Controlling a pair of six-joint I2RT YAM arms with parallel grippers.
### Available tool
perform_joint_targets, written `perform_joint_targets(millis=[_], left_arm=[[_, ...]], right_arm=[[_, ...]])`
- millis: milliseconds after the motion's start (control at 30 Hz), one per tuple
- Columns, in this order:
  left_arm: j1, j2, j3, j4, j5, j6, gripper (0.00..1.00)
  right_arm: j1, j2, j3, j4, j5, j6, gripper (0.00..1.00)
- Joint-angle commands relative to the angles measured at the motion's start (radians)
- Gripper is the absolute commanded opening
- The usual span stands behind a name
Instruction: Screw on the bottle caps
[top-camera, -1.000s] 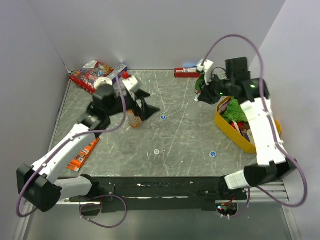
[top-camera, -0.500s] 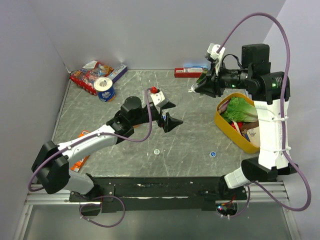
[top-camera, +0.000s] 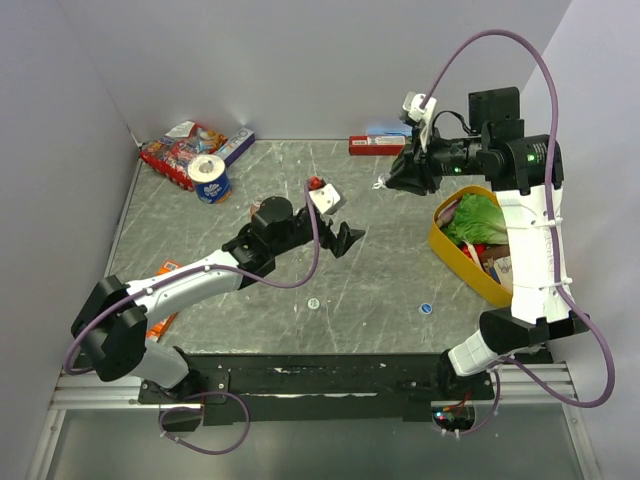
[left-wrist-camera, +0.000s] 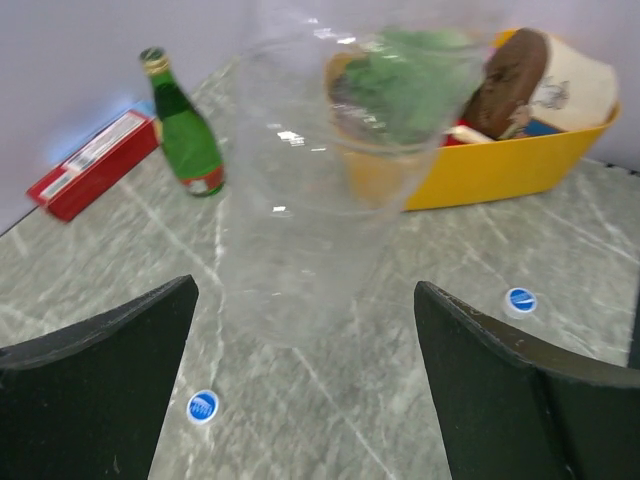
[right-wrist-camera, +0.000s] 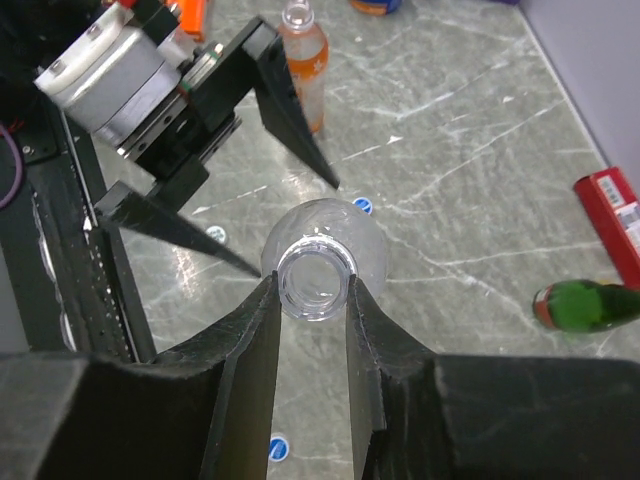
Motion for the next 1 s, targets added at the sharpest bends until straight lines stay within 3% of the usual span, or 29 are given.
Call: perform_joint_targets(millis=[0,233,633,767,800,867,967], left_arm=[[-0.002,-0.01,0.048,-0.044,-0.115,0.006,0.96],[-0.003,-0.018,-0.034,0.088,0.104,0.011,0.96],[-0.011,0.101,0.013,0.177,0.15,0.046,0.96],[-0.011,0.101,0.007,0.183,0.169,0.051,0.99],[-0.011,0.101,0.007,0.177,0.175,0.045,0.95],[-0.01,0.09,0.002,0.18,0.169,0.035,0.94],[-0.011,0.073,-0.013,0.197,0.159,0.012,0.98]], right_arm=[[0.007,-0.024,0.008,-0.241,0.007,0.002,0.0],[0.004,-0.021,0.034,-0.244,-0.093,0.024,0.0],[0.038,-0.055,-0.038,-0.243,-0.128,0.024,0.0],[0.043,-0.047,-0.029,-0.244,-0.118,0.022,0.0],[0.043,-0.045,-0.03,-0.244,-0.112,0.019,0.0],[0.044,-0.045,-0.038,-0.243,-0.095,0.013,0.0],[0.044,-0.045,-0.053,-0.243,-0.075,0.002,0.0]])
